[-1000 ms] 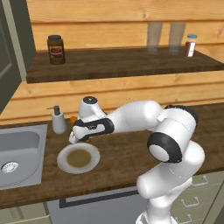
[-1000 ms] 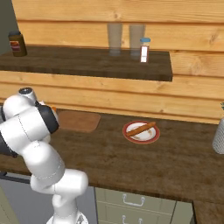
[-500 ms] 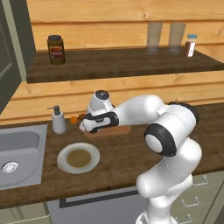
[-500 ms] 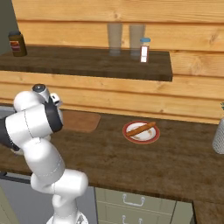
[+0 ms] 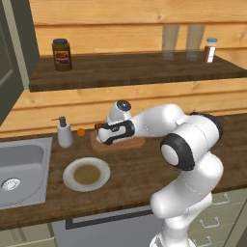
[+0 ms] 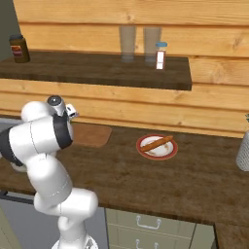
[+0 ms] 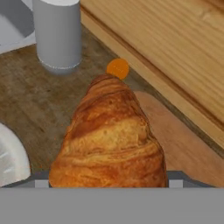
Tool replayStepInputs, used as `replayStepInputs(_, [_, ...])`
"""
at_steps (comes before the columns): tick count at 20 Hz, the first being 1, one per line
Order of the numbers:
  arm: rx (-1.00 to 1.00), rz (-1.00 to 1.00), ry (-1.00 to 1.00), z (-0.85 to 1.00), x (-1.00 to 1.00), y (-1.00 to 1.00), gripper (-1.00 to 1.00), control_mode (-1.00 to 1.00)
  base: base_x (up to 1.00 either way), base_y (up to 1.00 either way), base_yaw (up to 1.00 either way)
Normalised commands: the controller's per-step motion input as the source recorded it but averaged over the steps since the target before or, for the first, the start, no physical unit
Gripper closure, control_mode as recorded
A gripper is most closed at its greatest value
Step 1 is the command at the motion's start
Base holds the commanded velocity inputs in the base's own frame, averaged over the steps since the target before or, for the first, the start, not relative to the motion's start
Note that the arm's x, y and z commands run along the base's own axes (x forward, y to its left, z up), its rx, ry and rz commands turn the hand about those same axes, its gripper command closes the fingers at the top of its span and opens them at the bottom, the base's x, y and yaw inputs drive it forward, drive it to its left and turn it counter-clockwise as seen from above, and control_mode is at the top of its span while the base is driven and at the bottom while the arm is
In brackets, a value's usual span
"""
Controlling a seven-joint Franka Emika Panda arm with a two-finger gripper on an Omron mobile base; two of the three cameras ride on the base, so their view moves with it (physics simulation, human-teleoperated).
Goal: From the different types of pastries on the counter, select a croissant and place it on the cutting board. Then retrieve a jar of jam from the cabinet and place it alongside the croissant on the cutting board.
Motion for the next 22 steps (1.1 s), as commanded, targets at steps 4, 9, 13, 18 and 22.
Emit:
replayStepInputs(4, [0.0, 0.0, -0.01, -0.26, 0.4, 0.0, 1.0, -1.0, 0.0, 0.0, 0.0])
replayStepInputs(9, [0.0, 0.0, 0.0, -0.61, 0.17, 0.0, -1.0, -1.0, 0.0, 0.0, 0.0])
replayStepInputs(13, [0.0, 0.0, -0.02, -0.12, 0.3, -0.17, -1.0, -1.0, 0.0, 0.0, 0.0])
replayStepInputs(18, [0.01, 0.0, -0.09, 0.34, 0.25, -0.12, -1.0, -1.0, 0.0, 0.0, 0.0])
replayStepInputs(22, [0.01, 0.0, -0.05, 0.45, 0.11, 0.0, -1.0, -1.0, 0.0, 0.0, 0.0])
